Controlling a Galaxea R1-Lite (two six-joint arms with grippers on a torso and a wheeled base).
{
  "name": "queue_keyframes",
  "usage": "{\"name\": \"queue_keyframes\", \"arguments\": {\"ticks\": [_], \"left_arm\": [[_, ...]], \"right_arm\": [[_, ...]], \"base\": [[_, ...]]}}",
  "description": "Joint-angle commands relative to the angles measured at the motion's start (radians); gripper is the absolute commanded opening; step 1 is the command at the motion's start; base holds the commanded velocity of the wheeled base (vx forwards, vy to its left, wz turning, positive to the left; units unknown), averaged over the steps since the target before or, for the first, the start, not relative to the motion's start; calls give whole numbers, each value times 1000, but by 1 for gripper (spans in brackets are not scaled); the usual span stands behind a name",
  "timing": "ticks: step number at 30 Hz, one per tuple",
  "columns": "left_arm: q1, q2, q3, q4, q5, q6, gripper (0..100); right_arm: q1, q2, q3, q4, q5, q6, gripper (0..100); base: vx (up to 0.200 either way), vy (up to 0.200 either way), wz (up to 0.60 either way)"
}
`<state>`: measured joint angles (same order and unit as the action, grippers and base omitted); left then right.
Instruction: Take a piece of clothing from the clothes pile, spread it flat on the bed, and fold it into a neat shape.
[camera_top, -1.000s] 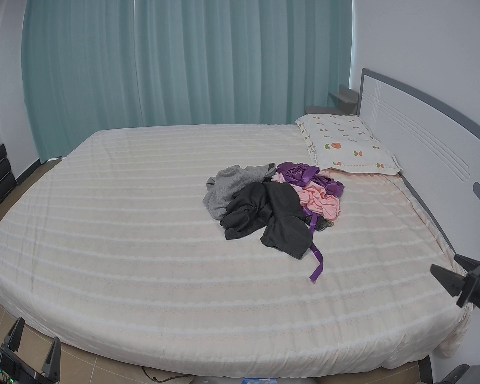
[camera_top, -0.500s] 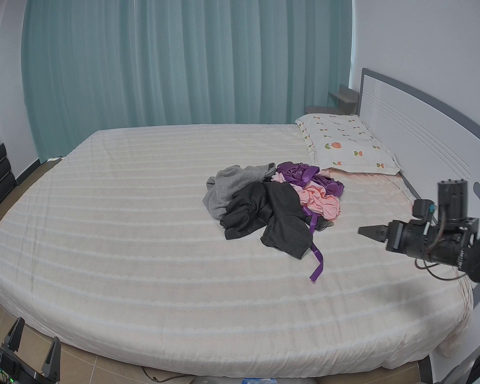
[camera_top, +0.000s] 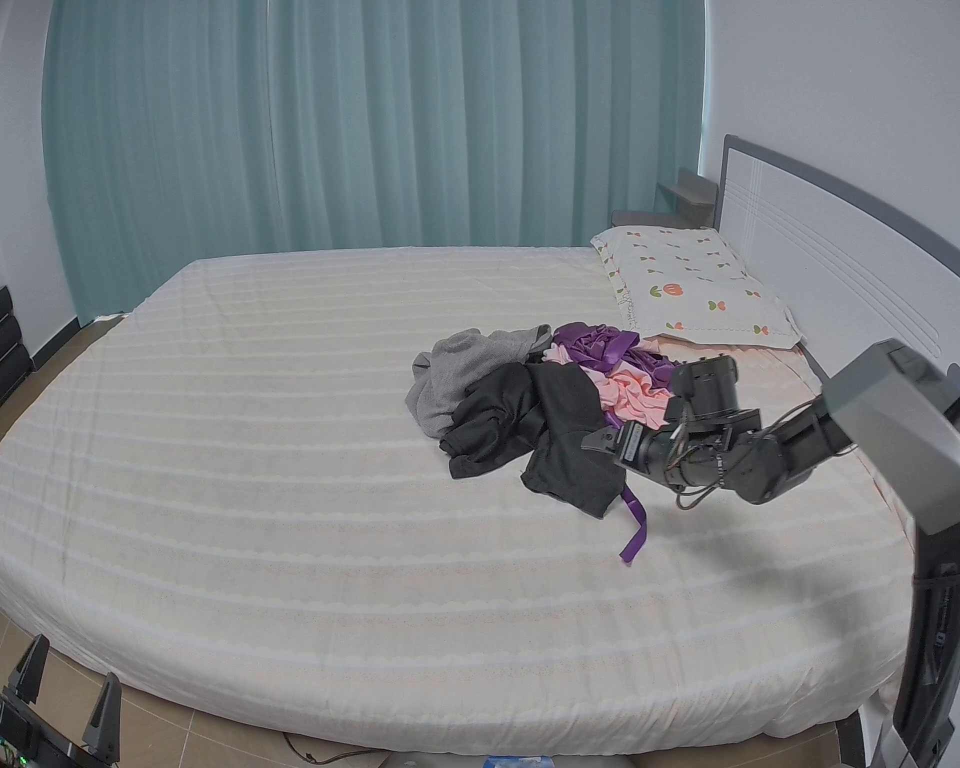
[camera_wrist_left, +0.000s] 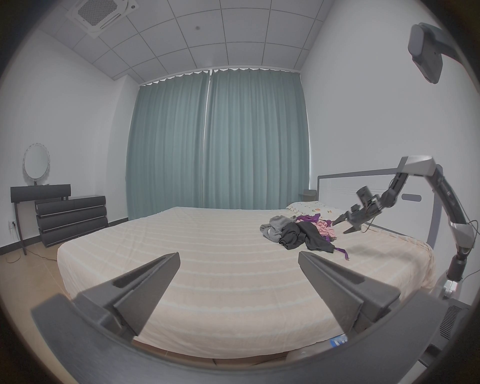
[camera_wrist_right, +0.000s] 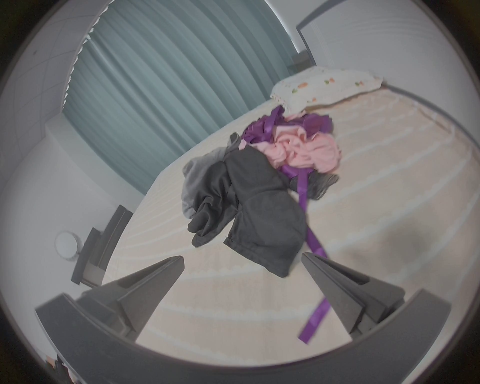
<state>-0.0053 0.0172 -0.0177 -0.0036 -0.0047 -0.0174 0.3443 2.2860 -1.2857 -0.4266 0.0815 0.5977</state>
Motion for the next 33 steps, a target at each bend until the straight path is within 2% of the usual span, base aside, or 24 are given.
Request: {"name": "queue_keyframes", "arguments": {"ticks": [1,7,13,18,24,33], "left_arm": [[1,-17,18,-1,2,-6,100],[1,-17,16,1,2,-6,100],[1,-17,16,-1,2,-4,100],[1,-17,16,1,2,-7,100],[1,-17,16,1,2,-9,100],[1,-17,16,1,2,-9,100]], "right_arm": [[45,306,-244,62,-3,119,100],[30,293,-280,100,-6,129,100],[32,254,-280,118,-43,172,100],[30,248,-273,118,-51,172,100],[32,244,-239,117,-91,166,100],[36,254,-210,98,-91,166,100]], "base": [[0,0,0],[0,0,0],[0,0,0],[0,0,0],[0,0,0],[0,0,0]]}}
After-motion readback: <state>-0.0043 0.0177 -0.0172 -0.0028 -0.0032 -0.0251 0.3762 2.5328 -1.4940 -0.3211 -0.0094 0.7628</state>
